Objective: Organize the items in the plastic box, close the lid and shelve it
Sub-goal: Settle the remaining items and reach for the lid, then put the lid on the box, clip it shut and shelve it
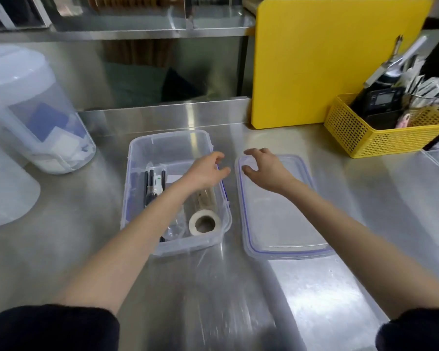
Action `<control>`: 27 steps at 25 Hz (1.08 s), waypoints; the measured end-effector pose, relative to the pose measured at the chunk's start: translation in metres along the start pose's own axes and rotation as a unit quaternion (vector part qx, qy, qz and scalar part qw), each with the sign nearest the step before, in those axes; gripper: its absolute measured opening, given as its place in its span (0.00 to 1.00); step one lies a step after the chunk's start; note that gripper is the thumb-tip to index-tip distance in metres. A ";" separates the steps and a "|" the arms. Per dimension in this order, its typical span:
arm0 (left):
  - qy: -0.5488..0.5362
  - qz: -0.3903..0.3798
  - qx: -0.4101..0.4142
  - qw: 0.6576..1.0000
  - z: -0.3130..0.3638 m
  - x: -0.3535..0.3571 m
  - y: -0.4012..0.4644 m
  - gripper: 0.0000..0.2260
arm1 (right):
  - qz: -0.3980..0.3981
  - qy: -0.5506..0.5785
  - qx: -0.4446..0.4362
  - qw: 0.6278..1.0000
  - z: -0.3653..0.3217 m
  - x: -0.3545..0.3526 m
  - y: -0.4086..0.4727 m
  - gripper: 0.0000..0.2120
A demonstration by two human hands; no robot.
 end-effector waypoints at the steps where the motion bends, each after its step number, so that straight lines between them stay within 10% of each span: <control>1: 0.001 -0.003 0.007 1.000 0.010 0.011 -0.004 0.23 | -0.002 0.000 0.016 1.000 0.014 -0.003 -0.009 0.23; 14: 0.051 -0.041 -0.128 0.990 0.002 0.154 -0.013 0.36 | -0.021 0.077 0.315 0.946 0.194 0.025 -0.121 0.28; 27: -0.108 -0.039 -0.136 0.984 -0.003 0.160 -0.020 0.34 | 0.153 0.181 0.321 0.917 0.194 0.031 -0.139 0.11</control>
Point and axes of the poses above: each hand's wrist, its own y-axis towards the middle knuckle, its own x-axis out of the palm, z = x × y, the point moved 6 cm from there along y, towards the middle knuckle, and after that the axes turned 10 degrees about -x, right-handed, at the moved point
